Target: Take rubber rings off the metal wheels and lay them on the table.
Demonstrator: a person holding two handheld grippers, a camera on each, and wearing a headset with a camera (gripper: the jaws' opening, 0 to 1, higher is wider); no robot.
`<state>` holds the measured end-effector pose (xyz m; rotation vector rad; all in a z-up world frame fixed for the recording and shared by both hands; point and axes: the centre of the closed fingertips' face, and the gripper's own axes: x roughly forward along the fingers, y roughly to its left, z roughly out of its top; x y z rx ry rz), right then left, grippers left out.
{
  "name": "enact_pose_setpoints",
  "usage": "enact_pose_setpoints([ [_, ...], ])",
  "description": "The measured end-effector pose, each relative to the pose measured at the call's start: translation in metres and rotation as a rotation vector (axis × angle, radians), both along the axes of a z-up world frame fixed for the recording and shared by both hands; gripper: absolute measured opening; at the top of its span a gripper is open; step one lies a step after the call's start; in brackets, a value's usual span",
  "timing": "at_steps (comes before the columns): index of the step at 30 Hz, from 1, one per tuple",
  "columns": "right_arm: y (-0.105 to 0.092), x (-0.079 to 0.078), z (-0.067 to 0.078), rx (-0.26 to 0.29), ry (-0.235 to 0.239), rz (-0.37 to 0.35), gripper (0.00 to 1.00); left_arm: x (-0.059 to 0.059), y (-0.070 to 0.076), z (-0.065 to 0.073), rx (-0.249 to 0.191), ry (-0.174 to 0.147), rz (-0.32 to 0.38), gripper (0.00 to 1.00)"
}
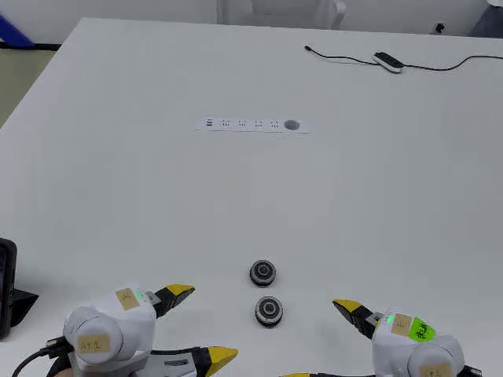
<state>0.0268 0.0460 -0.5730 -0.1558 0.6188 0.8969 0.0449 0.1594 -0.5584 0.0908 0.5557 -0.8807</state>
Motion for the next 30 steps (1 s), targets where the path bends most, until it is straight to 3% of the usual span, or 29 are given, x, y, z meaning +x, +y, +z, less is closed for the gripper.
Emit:
enact_pose_setpoints([
  [17,0.007,-0.001,-0.006,0.03,0.029,-0.008,0.88,0.01,-0.031,-0.004,0.029,-0.011,-0.094,0.57],
  [30,0.01,-0.002,-0.01,0.053,0.05,-0.02,0.87,0.018,-0.048,-0.017,0.103,-0.011,-0.16,0.46],
])
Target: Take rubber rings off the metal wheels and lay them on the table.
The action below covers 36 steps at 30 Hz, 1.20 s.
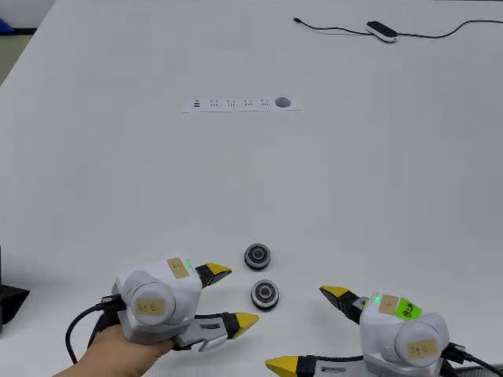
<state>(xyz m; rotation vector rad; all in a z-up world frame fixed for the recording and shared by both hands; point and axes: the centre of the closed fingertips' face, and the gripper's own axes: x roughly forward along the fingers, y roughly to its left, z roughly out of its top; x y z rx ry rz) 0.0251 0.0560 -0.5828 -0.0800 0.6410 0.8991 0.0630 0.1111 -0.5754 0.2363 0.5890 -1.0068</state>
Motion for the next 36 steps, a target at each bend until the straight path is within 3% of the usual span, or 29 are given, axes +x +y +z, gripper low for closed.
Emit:
enact_pose_setpoints([
  [23,0.0,0.005,0.0,0.029,0.014,-0.022,0.85,0.006,-0.026,-0.009,0.06,-0.023,-0.09,0.22],
  [36,0.0,0.005,-0.002,0.041,0.026,-0.028,0.85,0.009,-0.035,-0.021,0.122,-0.037,-0.144,0.17],
])
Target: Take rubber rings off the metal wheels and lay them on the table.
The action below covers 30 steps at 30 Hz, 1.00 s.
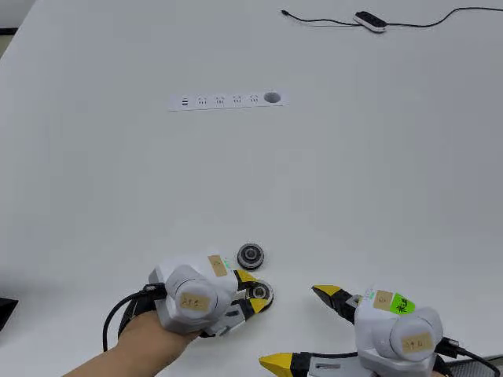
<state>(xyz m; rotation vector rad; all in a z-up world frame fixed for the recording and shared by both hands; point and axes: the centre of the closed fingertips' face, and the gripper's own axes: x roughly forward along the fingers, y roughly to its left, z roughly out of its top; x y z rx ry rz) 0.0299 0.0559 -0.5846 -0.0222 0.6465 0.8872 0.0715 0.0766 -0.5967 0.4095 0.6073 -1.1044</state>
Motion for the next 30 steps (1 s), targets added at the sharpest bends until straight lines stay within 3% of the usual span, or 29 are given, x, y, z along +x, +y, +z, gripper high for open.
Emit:
enact_pose_setpoints([
  [6,-0.001,0.002,0.0,0.01,0.007,-0.009,0.84,0.001,0.002,-0.006,0.024,0.003,-0.009,0.17],
  [17,0.0,0.004,-0.002,0.022,0.022,-0.016,0.84,0.002,0.002,-0.005,0.01,0.009,-0.021,0.14],
  [22,0.002,0.008,0.001,0.062,0.044,-0.037,0.82,0.002,0.002,-0.005,0.006,0.013,-0.028,0.13],
  [30,0.005,0.015,0.006,0.146,0.114,-0.076,0.69,0.001,0.001,-0.005,0.0,0.015,-0.032,0.13],
])
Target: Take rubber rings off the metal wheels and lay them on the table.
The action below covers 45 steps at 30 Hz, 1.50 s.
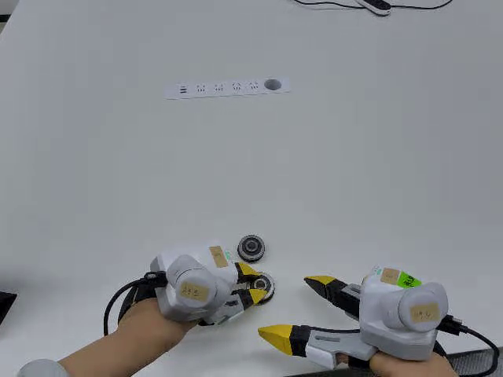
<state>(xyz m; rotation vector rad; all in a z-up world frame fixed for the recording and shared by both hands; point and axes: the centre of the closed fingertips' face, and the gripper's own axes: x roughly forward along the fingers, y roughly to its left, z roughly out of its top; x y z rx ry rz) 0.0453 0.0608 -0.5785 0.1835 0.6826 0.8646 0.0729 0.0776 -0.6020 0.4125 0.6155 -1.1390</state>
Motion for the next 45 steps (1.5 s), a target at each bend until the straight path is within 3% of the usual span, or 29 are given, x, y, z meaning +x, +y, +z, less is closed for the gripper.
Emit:
enact_pose_setpoints([
  [5,0.001,0.006,0.0,0.039,0.047,-0.033,0.59,0.0,0.0,0.0,-0.005,-0.001,0.001,0.13],
  [19,-0.005,0.018,-0.011,0.121,0.249,-0.154,0.31,0.002,0.0,0.0,-0.017,-0.003,0.004,0.13],
  [35,-0.001,0.028,-0.023,0.155,0.368,-0.22,0.2,0.002,0.001,0.0,-0.025,-0.005,0.002,0.13],
  [45,0.002,0.026,-0.033,0.161,0.447,-0.237,0.2,0.002,0.0,0.0,-0.027,-0.006,-0.003,0.13],
])
